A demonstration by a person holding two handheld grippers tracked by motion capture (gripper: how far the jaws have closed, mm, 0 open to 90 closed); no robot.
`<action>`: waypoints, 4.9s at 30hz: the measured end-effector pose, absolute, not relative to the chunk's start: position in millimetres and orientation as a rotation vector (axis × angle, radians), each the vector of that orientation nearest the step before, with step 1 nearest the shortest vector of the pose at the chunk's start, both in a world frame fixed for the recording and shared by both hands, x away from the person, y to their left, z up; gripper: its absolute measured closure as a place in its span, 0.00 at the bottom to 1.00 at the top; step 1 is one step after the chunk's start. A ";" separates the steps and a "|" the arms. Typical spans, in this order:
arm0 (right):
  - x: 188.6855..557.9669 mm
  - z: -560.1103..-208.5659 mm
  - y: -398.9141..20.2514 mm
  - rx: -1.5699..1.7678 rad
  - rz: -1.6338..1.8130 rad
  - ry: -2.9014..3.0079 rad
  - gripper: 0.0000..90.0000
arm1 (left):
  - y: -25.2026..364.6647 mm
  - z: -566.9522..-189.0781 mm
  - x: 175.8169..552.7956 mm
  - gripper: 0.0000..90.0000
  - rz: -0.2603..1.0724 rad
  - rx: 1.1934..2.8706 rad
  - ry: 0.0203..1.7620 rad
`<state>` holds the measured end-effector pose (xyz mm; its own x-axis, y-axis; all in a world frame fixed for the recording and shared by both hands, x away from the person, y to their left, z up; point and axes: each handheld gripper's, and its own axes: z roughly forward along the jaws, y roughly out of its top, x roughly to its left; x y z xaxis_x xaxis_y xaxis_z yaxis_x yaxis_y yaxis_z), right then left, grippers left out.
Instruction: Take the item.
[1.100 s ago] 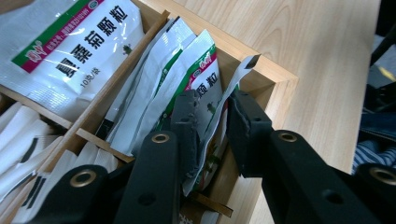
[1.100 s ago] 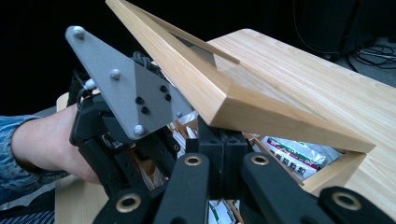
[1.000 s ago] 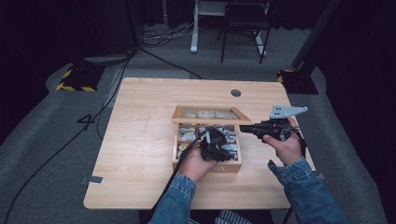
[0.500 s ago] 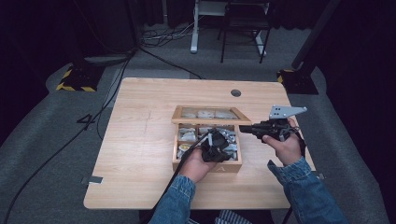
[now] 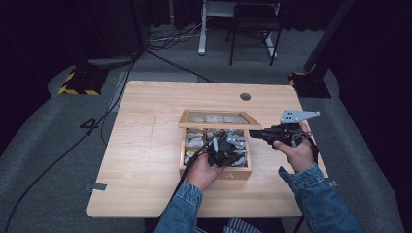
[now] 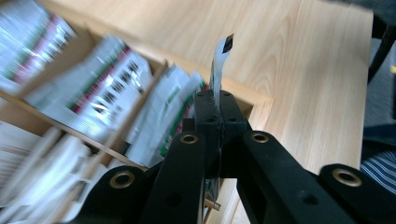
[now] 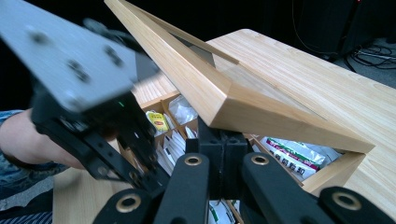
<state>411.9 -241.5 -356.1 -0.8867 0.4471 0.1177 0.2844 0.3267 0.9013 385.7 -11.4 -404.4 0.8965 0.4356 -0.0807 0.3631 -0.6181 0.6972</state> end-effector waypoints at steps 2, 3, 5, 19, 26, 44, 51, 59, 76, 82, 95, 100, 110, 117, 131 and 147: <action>412.0 -356.1 -241.6 0.676 1.604 2.431 1.00 | -10.1 -401.6 383.5 1.00 0.143 2.280 0.566; 411.9 -355.8 -241.8 0.677 1.609 2.422 1.00 | -9.0 -399.3 381.6 1.00 0.161 2.273 0.562; 411.9 -355.5 -242.1 0.676 1.610 2.422 1.00 | -8.4 -398.5 380.8 1.00 0.164 2.269 0.564; 410.2 -353.5 -243.9 0.676 1.624 2.384 1.00 | 16.0 -373.3 361.8 1.00 0.223 2.160 0.537; 410.3 -353.4 -244.2 0.677 1.627 2.382 1.00 | 31.0 -361.1 354.1 1.00 0.234 2.111 0.542; 409.9 -353.6 -244.1 0.681 1.627 2.382 1.00 | 73.5 -338.5 333.5 1.00 0.233 2.010 0.601; 409.4 -354.0 -243.7 0.684 1.626 2.379 1.00 | 92.4 -336.7 323.9 1.00 0.275 1.983 0.654; 406.5 -356.1 -242.2 0.689 1.613 2.374 1.00 | 136.2 -343.2 306.5 1.00 0.343 1.920 0.740; 396.0 -360.2 -243.7 0.706 1.585 2.373 1.00 | 198.3 -349.9 279.3 1.00 0.482 1.921 0.886; 394.7 -360.1 -246.8 0.713 1.586 2.365 1.00 | 214.0 -356.0 276.3 1.00 0.510 1.910 0.960; 394.9 -361.0 -246.7 0.713 1.585 2.365 1.00 | 234.8 -397.3 299.6 1.00 0.559 1.874 1.223; 395.1 -361.8 -246.2 0.714 1.581 2.367 1.00 | 236.9 -415.6 312.0 1.00 0.508 1.873 1.260; 396.7 -364.0 -246.1 0.723 1.574 2.374 1.00 | 238.5 -440.8 330.8 0.99 0.420 1.874 1.337; 397.6 -365.5 -245.1 0.726 1.567 2.381 1.00 | 237.7 -451.5 340.2 0.99 0.379 1.883 1.367; 397.7 -365.6 -245.2 0.725 1.567 2.382 1.00 | 238.5 -455.9 350.4 0.82 0.411 1.913 1.433; 397.7 -365.5 -245.1 0.723 1.565 2.383 1.00 | 247.1 -439.6 347.5 0.45 0.603 1.887 1.508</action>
